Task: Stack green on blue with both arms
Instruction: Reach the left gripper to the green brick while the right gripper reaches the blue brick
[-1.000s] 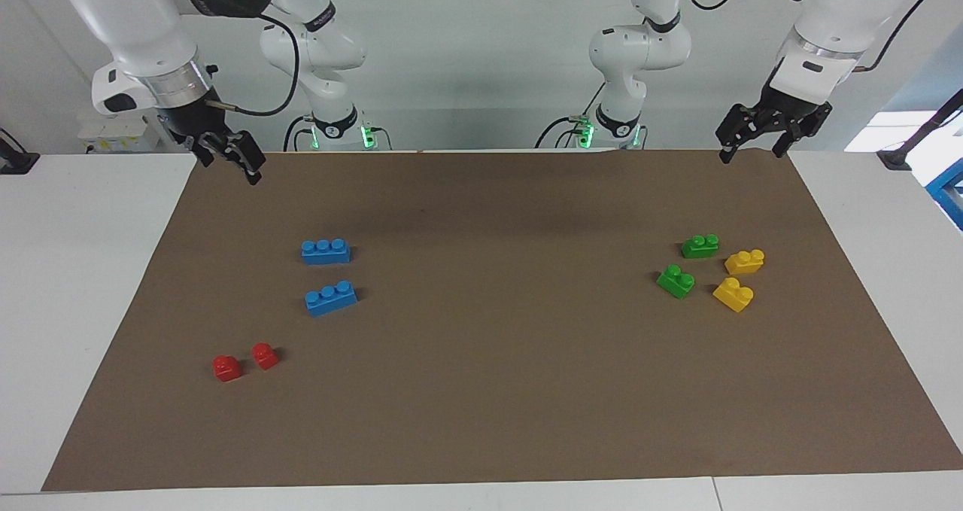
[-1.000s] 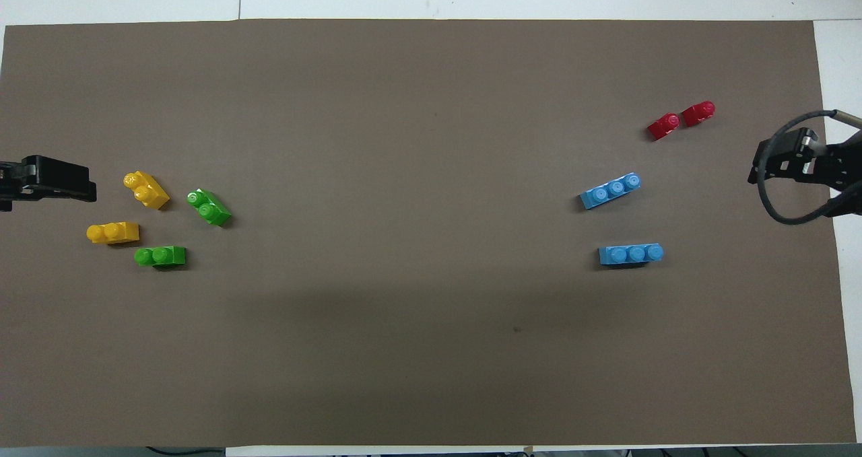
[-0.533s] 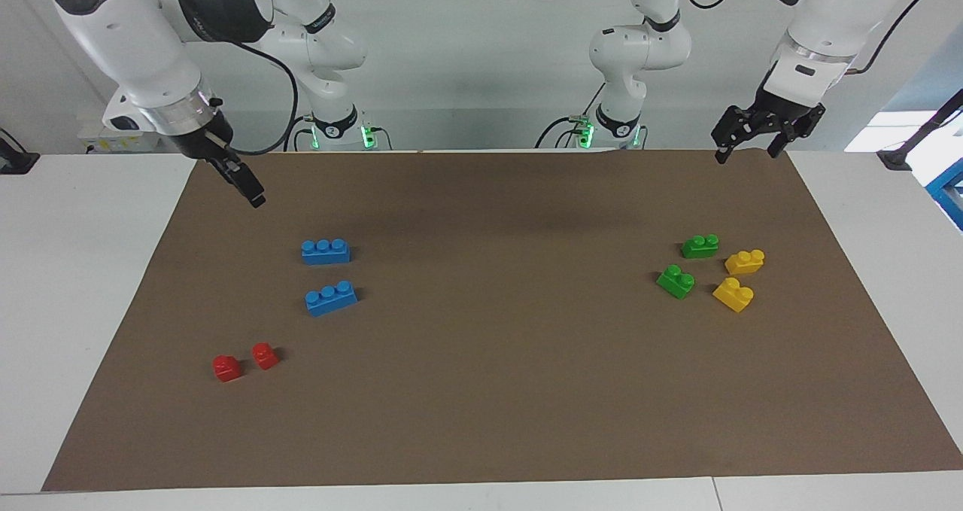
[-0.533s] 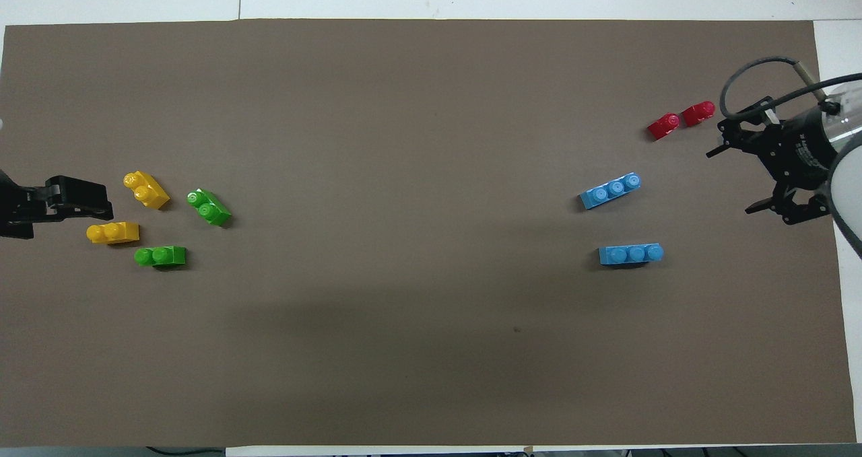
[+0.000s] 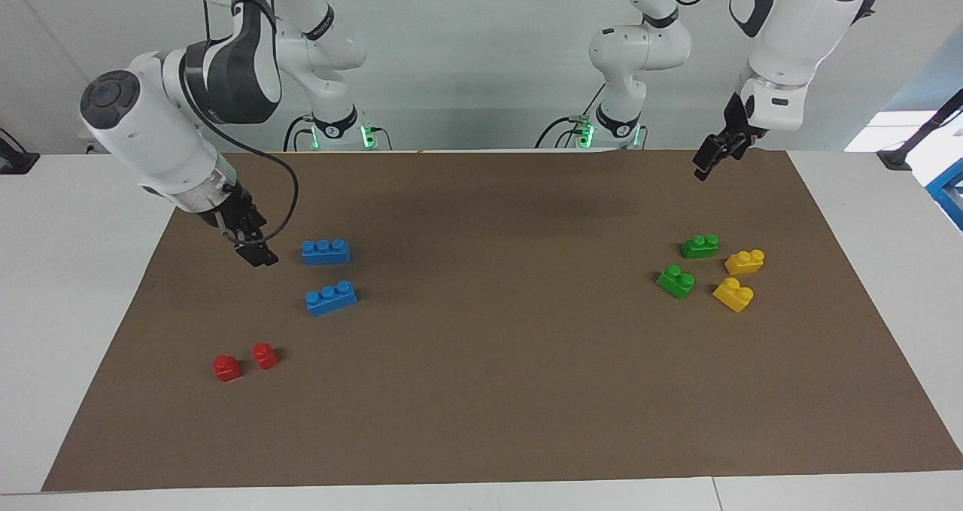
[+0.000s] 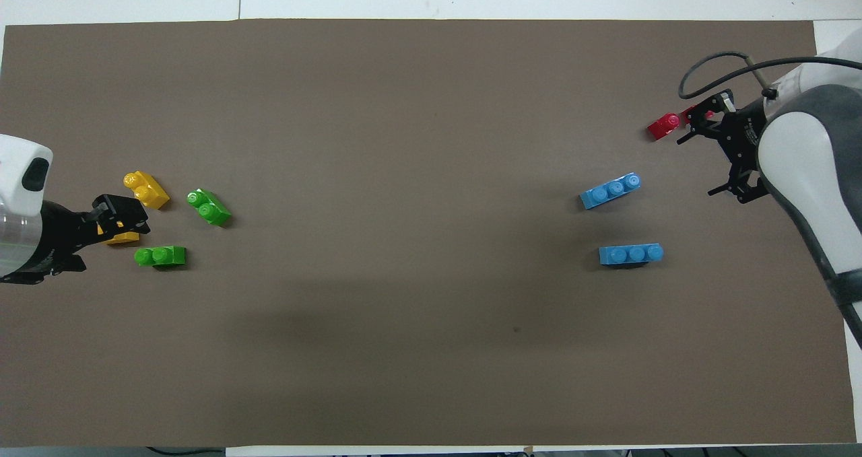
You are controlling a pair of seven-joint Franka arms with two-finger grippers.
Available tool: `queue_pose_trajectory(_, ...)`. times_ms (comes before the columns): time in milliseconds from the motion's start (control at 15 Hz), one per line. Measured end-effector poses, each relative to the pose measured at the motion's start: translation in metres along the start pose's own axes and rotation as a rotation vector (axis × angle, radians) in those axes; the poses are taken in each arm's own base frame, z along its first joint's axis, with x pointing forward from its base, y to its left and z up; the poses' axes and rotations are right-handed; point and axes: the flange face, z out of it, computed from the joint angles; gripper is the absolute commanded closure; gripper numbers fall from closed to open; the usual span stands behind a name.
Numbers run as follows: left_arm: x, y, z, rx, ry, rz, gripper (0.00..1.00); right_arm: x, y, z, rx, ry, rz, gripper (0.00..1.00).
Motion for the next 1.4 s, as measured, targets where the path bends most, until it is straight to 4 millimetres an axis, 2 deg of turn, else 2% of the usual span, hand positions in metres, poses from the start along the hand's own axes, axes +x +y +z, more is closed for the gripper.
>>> queue_pose_trajectory(333, 0.006, 0.002, 0.050, -0.030, 0.032, -0.024, 0.00, 0.009, -0.025, 0.046, 0.025, -0.026, -0.009, 0.05)
queue_pose_trajectory(533, 0.019, 0.009, 0.087, -0.046, 0.040, -0.105, 0.00, 0.009, -0.036, 0.063, 0.062, -0.076, 0.013, 0.05)
queue_pose_trajectory(733, 0.032, 0.017, 0.120, -0.051, 0.037, -0.159, 0.00, 0.010, -0.036, 0.080, 0.071, -0.100, 0.038, 0.05)
queue_pose_trajectory(1067, 0.048, 0.022, 0.154, -0.070, 0.050, -0.258, 0.00, 0.011, -0.026, 0.116, 0.041, -0.113, 0.058, 0.05)
queue_pose_trajectory(1400, 0.057, 0.026, 0.182, -0.077, 0.050, -0.324, 0.00, 0.011, -0.024, 0.126, 0.064, -0.125, 0.078, 0.07)
